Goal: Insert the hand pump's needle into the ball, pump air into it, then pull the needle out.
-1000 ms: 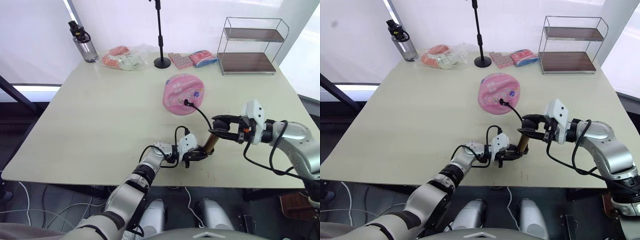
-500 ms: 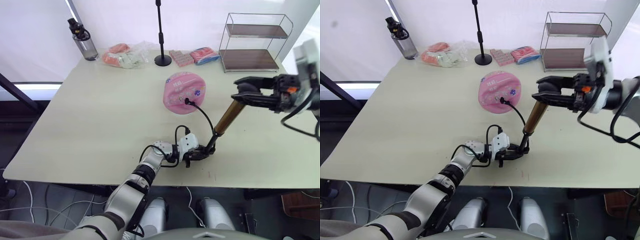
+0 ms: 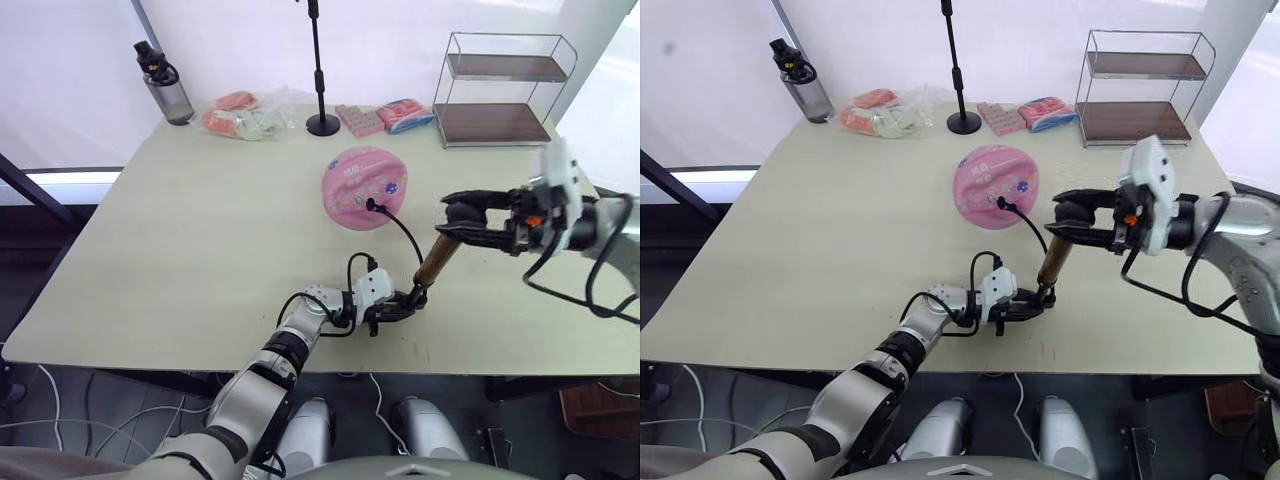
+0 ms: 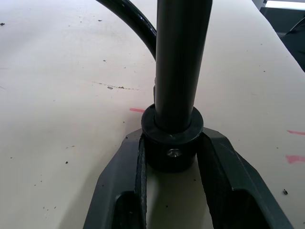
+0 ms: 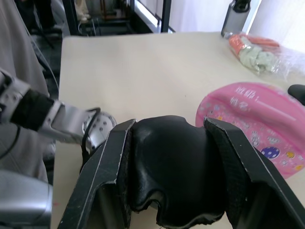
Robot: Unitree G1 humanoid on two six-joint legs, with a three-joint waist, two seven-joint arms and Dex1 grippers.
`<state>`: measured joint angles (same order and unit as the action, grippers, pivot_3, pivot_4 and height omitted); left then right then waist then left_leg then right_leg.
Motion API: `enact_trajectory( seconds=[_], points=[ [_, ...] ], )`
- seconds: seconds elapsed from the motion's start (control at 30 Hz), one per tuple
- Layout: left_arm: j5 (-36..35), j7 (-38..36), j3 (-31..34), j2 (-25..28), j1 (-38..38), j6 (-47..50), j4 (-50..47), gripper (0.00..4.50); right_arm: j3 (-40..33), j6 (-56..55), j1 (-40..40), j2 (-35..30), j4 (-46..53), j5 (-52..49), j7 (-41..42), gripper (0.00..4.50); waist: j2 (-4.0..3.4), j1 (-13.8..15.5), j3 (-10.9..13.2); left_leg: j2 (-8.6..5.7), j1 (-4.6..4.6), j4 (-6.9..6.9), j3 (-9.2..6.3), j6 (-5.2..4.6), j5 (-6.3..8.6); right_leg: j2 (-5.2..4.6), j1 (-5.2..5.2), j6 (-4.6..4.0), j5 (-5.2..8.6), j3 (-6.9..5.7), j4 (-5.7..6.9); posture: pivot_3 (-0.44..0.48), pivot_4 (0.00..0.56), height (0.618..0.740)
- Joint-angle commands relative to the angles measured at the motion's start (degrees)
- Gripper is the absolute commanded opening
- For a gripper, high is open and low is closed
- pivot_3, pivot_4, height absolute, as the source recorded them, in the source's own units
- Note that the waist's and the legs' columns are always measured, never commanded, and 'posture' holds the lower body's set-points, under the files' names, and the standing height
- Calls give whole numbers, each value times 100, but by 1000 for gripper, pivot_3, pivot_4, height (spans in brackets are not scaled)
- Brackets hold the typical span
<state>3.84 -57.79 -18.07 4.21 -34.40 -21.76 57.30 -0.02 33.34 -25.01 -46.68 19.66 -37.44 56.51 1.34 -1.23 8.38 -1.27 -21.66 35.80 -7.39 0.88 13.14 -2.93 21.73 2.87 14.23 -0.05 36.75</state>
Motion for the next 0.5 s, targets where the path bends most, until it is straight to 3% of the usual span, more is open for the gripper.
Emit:
enact_trajectory(
  seconds=[0.03, 0.3, 0.5],
  points=[
    [297, -65, -146, 232, 377, 327, 505, 1087, 960, -446, 509, 216, -428, 1014, -49, 1796, -4, -1, -11, 0, 0, -1, -1, 0, 0, 1, 0, -2, 1, 0, 0, 0, 150, 731],
    [295, -56, -141, 244, 384, 341, 481, 1087, 1142, -1535, 992, 631, -1111, 1756, -28, 1796, 3, -26, -39, 1, 7, -3, -2, 0, 0, 5, -5, -4, 2, 1, 1, 0, 150, 731],
    [293, -79, -143, 272, 407, 349, 473, 1087, 423, -960, 641, 277, -450, 812, 360, 1796, -3, -25, -33, 1, 4, -2, -7, 0, 0, 5, -5, -5, 3, -1, 1, 0, 150, 731]
  ],
)
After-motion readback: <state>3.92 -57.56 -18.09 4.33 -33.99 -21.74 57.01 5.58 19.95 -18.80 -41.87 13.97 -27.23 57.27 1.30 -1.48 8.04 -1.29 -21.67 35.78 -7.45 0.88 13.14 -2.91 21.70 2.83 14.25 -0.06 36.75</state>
